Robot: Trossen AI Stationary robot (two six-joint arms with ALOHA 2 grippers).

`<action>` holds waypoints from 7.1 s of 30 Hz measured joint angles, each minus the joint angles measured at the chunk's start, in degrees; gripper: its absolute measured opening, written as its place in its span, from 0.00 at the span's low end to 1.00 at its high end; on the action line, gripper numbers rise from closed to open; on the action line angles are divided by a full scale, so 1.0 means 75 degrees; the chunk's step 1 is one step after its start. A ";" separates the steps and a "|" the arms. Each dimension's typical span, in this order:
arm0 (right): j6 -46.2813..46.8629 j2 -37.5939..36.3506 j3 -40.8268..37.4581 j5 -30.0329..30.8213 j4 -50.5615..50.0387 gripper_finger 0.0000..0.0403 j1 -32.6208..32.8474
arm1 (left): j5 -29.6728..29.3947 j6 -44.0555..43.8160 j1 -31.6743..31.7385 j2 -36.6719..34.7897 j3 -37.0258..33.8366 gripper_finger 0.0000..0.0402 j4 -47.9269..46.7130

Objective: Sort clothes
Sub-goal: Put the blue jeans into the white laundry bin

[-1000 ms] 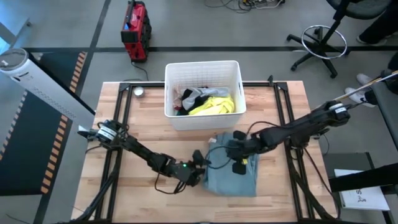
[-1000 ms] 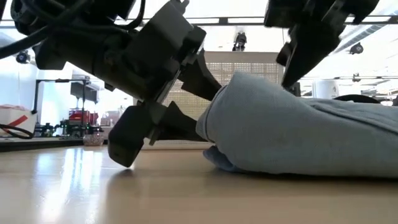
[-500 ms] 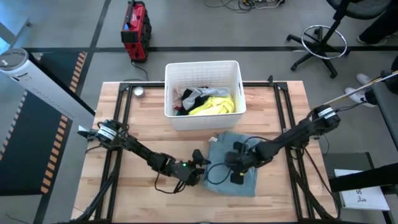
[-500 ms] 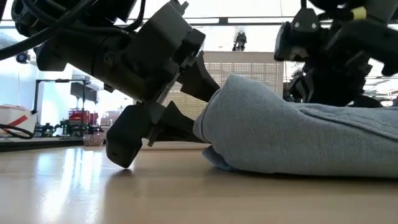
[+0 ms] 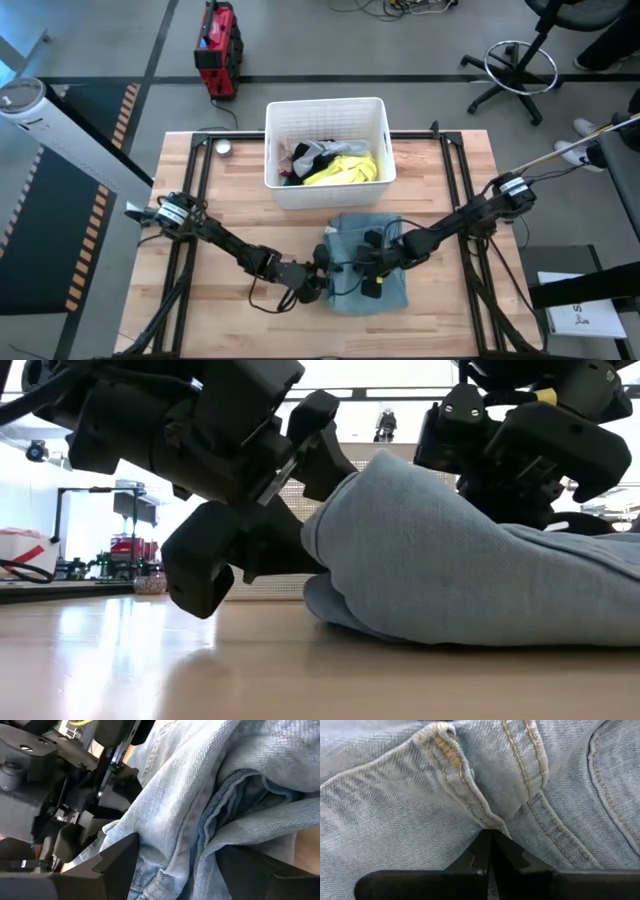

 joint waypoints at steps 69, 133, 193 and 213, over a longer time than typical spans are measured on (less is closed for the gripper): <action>-0.0913 -0.4593 0.0641 0.2255 -0.1531 0.00 0.1332 | -0.1304 -0.1393 0.1943 -0.5531 0.2167 0.04 -0.2718; -0.1204 -0.4567 0.0632 0.2255 -0.1945 0.00 0.1332 | -0.0578 -0.1054 0.6747 -0.2460 0.9198 0.04 -0.9313; -0.2851 -0.4572 0.0618 0.2353 -0.0817 0.00 -0.0385 | 0.1984 -0.3827 0.6473 -0.3660 0.5012 0.77 -0.7951; -0.4329 -0.2764 0.1918 -0.1611 0.1823 0.00 -0.5040 | 0.1665 -0.3823 0.6555 -0.6245 0.2511 0.01 -0.6525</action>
